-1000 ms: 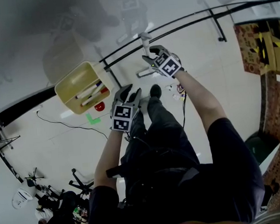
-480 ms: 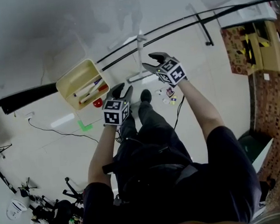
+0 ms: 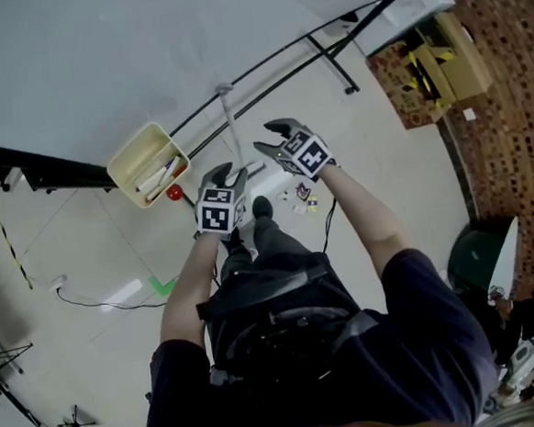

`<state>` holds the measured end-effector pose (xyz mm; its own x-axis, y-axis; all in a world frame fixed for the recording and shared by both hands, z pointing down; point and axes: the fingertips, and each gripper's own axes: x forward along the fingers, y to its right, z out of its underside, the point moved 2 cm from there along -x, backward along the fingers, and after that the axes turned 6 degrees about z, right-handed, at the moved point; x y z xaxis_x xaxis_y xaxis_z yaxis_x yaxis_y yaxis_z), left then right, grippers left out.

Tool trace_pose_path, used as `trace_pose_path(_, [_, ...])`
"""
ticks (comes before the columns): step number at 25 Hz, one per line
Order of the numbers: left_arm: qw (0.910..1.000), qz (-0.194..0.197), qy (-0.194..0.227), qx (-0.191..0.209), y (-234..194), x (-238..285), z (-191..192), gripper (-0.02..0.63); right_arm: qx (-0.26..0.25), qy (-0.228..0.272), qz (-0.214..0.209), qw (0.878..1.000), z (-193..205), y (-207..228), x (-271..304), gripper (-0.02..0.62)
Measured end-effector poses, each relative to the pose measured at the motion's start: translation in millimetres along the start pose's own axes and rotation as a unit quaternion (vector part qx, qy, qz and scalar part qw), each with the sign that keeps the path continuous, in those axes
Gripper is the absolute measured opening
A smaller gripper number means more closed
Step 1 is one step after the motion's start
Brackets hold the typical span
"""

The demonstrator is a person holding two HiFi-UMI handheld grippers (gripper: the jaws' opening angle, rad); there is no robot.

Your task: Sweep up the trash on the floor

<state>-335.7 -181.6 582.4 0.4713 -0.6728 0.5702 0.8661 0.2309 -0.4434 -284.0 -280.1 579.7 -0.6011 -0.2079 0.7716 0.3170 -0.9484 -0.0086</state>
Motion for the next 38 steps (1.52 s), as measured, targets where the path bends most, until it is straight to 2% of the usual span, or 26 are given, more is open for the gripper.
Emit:
trace_pose_path(3, [0.9991,0.014,-0.017,0.035,20,9,-13,0.135,0.018,-0.025,0.046,0.998,15,4,-24,0.249])
trace_pose_path(5, [0.9985,0.010,-0.017,0.051,29,9,-21,0.073,0.057,-0.032,0.072,0.995,26,0,-42,0.236])
trace_pose_path(7, [0.9985,0.016,-0.010,0.052,39,8,-27,0.017,0.107,-0.030,0.090,0.990,34,-12,-61,0.185])
trace_pose_path(8, [0.9984,0.025,-0.010,0.050,44,8,-30,0.017,0.127,-0.030,0.096,0.987,40,-18,-69,0.139])
trace_pose_path(9, [0.9982,0.033,-0.012,0.048,49,9,-33,0.017,0.140,-0.033,0.103,0.984,48,-22,-76,0.057])
trace_pose_path(10, [0.9980,0.039,-0.014,0.048,54,11,-37,0.017,0.146,-0.040,0.112,0.982,57,-22,-83,0.008])
trace_pose_path(12, [0.9976,0.045,-0.013,0.052,68,18,-45,0.017,0.155,-0.053,0.131,0.978,71,-17,-100,0.008])
trace_pose_path(14, [0.9972,0.050,-0.014,0.053,83,18,-43,0.017,0.178,-0.047,0.138,0.973,73,-23,-118,0.008])
trace_pose_path(18, [0.9969,0.052,-0.013,0.057,99,2,-37,0.017,0.227,0.001,0.135,0.965,66,-37,-135,0.008])
trace_pose_path(22, [0.9979,0.042,0.015,0.048,111,-19,-46,0.017,0.263,0.090,0.122,0.953,38,-43,-165,0.008])
trace_pose_path(26, [0.9985,0.010,0.046,0.029,121,-42,-36,0.017,0.246,0.154,0.102,0.952,18,-63,-203,0.008])
trace_pose_path(30, [0.9958,-0.010,0.091,0.013,162,-74,-21,0.017,0.238,0.187,0.076,0.950,35,-97,-247,0.009])
trace_pose_path(35, [0.9893,-0.014,0.132,0.061,241,-121,1,0.017,0.244,0.207,0.045,0.946,80,-148,-288,0.009])
trace_pose_path(38, [0.9830,-0.029,0.151,0.100,264,-152,-2,0.017,0.224,0.208,0.020,0.952,85,-171,-293,0.009])
